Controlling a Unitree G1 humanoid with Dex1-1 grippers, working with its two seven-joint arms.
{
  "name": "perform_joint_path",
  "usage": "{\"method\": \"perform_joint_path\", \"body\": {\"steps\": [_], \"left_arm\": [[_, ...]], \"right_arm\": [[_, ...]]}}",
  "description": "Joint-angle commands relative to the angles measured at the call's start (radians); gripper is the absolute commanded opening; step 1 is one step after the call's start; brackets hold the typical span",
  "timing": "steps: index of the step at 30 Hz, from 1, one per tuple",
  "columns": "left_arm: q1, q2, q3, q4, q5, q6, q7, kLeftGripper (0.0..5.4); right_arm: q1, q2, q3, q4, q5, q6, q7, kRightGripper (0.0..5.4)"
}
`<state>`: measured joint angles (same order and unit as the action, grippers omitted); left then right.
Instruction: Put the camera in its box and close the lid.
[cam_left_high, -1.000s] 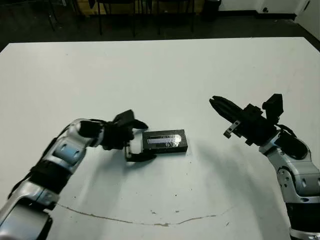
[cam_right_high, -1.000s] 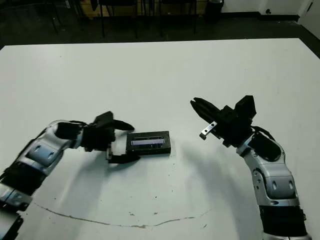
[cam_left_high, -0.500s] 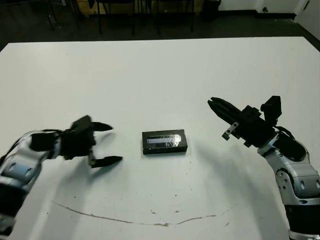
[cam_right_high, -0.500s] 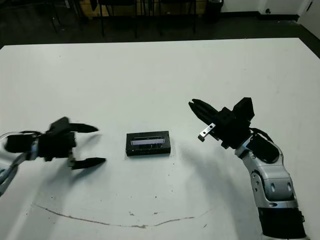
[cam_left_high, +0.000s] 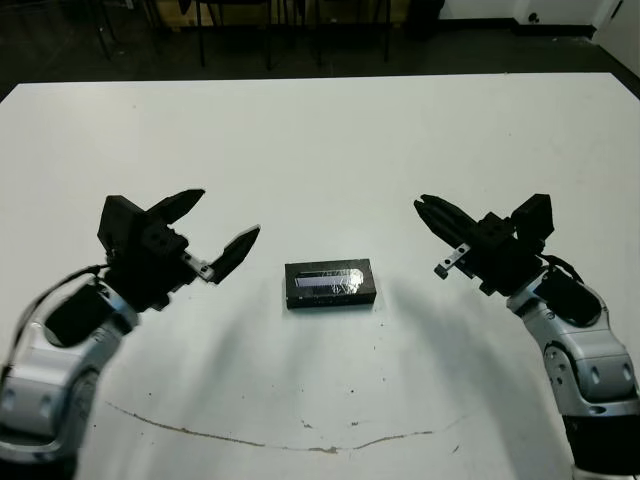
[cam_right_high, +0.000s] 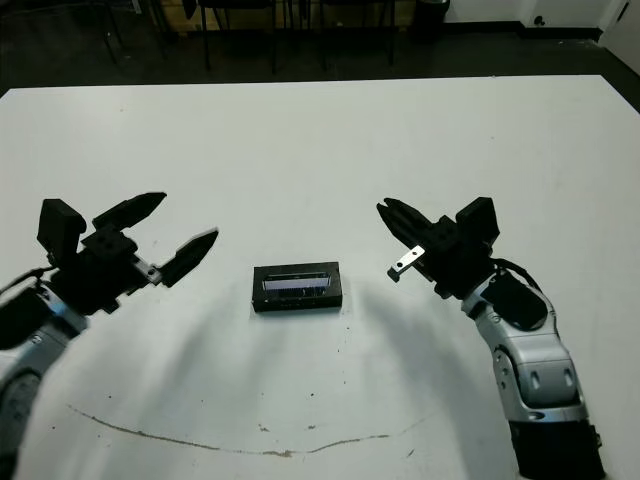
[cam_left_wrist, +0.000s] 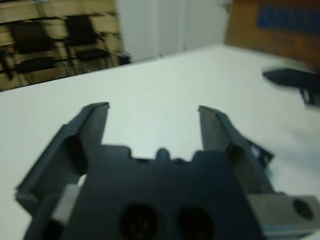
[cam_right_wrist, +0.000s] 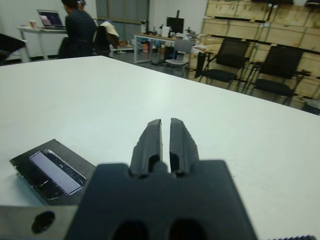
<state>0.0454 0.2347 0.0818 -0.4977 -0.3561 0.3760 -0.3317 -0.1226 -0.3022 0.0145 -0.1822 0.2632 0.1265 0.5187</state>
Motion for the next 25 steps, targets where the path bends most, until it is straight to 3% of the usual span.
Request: {"method": "perform_joint_path", "body": {"steps": [1, 7, 12, 18, 25], "left_arm": [[0.059, -0.058, 0.013, 0.026, 0.054, -0.105, 0.070, 3.43], [0.180, -0.137, 0.000, 0.172, 0.242, -0.496, 0.165, 2.21], [0.228, -0.202, -0.015, 0.301, 0.283, -0.661, 0.216, 1.26], [0.239, -0.236, -0.025, 0.374, 0.269, -0.748, 0.230, 0.10], [0.246, -0.221, -0.038, 0.353, 0.279, -0.735, 0.225, 0.01]], "right_arm": [[0.050, 0.041, 0.010, 0.029, -0.074, -0.097, -0.071, 0.00], [0.126, 0.148, 0.006, 0.065, -0.159, -0.212, -0.236, 0.00], [0.178, 0.195, 0.013, 0.054, -0.165, -0.245, -0.283, 0.00], [0.214, 0.227, 0.014, 0.074, -0.160, -0.326, -0.301, 0.00], [0.227, 0.223, 0.011, 0.056, -0.172, -0.328, -0.306, 0.00]]}}
